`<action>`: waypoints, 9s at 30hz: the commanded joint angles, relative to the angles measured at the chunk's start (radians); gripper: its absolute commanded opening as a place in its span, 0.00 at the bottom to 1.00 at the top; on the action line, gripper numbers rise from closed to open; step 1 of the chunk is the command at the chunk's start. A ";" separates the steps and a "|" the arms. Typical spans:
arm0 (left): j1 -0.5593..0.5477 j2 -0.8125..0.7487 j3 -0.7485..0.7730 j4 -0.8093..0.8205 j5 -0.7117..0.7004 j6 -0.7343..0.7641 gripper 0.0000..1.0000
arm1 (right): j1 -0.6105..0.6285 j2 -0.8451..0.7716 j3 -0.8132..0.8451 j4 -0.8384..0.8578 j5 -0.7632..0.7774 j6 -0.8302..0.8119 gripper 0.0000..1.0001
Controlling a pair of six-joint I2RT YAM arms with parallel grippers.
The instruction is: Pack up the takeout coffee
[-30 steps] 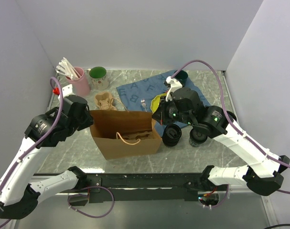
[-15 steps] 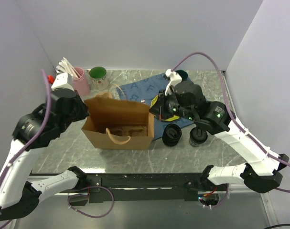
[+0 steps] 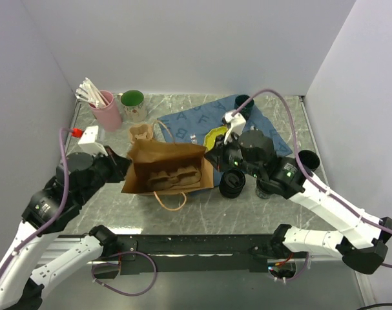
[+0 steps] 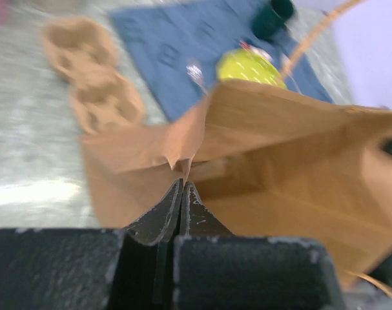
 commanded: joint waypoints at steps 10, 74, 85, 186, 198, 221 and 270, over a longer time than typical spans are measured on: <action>0.000 -0.154 -0.153 0.063 0.280 -0.060 0.01 | 0.008 -0.228 0.006 -0.140 -0.150 0.026 0.63; 0.000 -0.232 -0.167 0.110 0.131 0.001 0.01 | 0.031 0.560 0.760 -0.550 0.330 0.080 0.55; 0.000 -0.165 -0.072 0.141 0.038 0.021 0.01 | 0.020 0.472 0.745 -0.392 0.373 -0.061 0.00; 0.000 -0.466 -0.316 0.006 0.424 -0.205 0.26 | 0.457 0.064 0.096 -0.712 0.373 0.714 0.13; 0.000 -0.415 -0.079 -0.175 0.398 -0.105 0.82 | 0.477 -0.010 0.065 -0.650 0.393 0.589 0.00; 0.000 -0.190 -0.080 -0.142 0.330 -0.085 0.79 | 0.270 0.339 0.664 -1.052 -0.036 0.543 0.01; 0.000 0.120 0.253 -0.182 0.285 0.349 0.82 | 0.056 0.220 0.642 -1.007 -0.145 0.373 0.60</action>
